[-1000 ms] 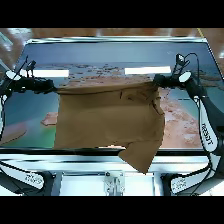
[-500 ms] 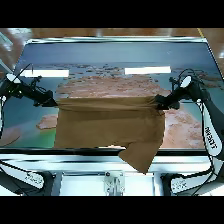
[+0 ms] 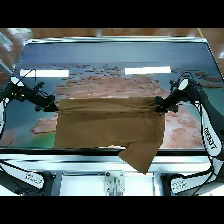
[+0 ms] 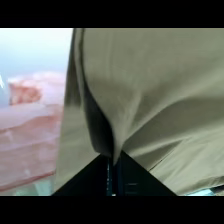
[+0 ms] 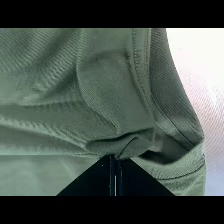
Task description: Fold the shirts.
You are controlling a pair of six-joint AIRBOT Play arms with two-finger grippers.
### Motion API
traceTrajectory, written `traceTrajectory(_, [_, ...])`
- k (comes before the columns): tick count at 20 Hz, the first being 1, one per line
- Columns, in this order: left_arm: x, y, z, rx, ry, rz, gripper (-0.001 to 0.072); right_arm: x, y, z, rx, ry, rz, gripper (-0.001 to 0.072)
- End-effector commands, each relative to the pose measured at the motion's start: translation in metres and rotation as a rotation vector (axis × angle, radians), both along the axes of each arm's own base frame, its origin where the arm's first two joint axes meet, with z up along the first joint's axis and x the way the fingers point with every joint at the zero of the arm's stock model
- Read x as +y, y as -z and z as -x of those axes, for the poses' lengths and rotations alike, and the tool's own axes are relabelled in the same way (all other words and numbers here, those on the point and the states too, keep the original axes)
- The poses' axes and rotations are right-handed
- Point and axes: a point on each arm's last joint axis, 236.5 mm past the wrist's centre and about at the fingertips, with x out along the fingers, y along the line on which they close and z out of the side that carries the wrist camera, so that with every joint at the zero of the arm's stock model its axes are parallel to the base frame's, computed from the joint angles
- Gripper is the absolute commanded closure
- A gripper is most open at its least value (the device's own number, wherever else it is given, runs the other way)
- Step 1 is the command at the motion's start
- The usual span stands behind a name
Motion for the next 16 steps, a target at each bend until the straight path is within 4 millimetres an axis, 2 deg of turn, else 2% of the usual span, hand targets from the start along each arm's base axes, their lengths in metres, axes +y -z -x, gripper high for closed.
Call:
traceTrajectory(1, [0.003,0.004,0.005,0.041,-0.029,-0.017,0.0663,0.002,0.0,0.0,0.004,0.022,-0.007,0.0635])
traceTrajectory(2, [0.005,0.005,0.005,0.044,-0.029,-0.026,0.0596,0.003,-0.001,-0.001,0.0,0.026,-0.015,0.0576])
traceTrajectory(3, [0.007,0.006,0.006,0.047,-0.027,-0.033,0.041,0.006,-0.002,-0.002,-0.004,0.025,-0.027,0.0359])
traceTrajectory(4, [0.008,0.004,0.008,0.052,-0.023,-0.035,0.0341,0.009,-0.003,-0.002,-0.008,0.004,-0.039,0.022])
traceTrajectory(5, [0.012,-0.001,0.01,0.055,-0.024,-0.036,0.0292,0.007,-0.006,-0.001,-0.015,-0.015,-0.035,0.0199])
traceTrajectory(7, [0.025,-0.021,0.017,0.064,-0.035,-0.027,0.0288,-0.008,-0.023,0.012,-0.006,-0.078,-0.001,0.0199])
traceTrajectory(11, [0.062,-0.062,0.068,0.107,-0.084,0.006,0.0286,-0.096,-0.075,0.073,0.098,-0.117,0.2,0.0198])
traceTrajectory(13, [0.068,-0.057,0.11,0.123,-0.14,0.018,0.0048,-0.126,-0.092,0.099,0.089,-0.065,0.195,0.0198])
traceTrajectory(15, [0.064,-0.034,0.156,0.143,-0.212,0.041,0.0043,-0.137,-0.095,0.115,0.043,0.03,0.131,0.0197])
traceTrajectory(16, [0.057,-0.021,0.174,0.158,-0.257,0.06,0.0044,-0.135,-0.094,0.12,0.02,0.071,0.082,0.0109])
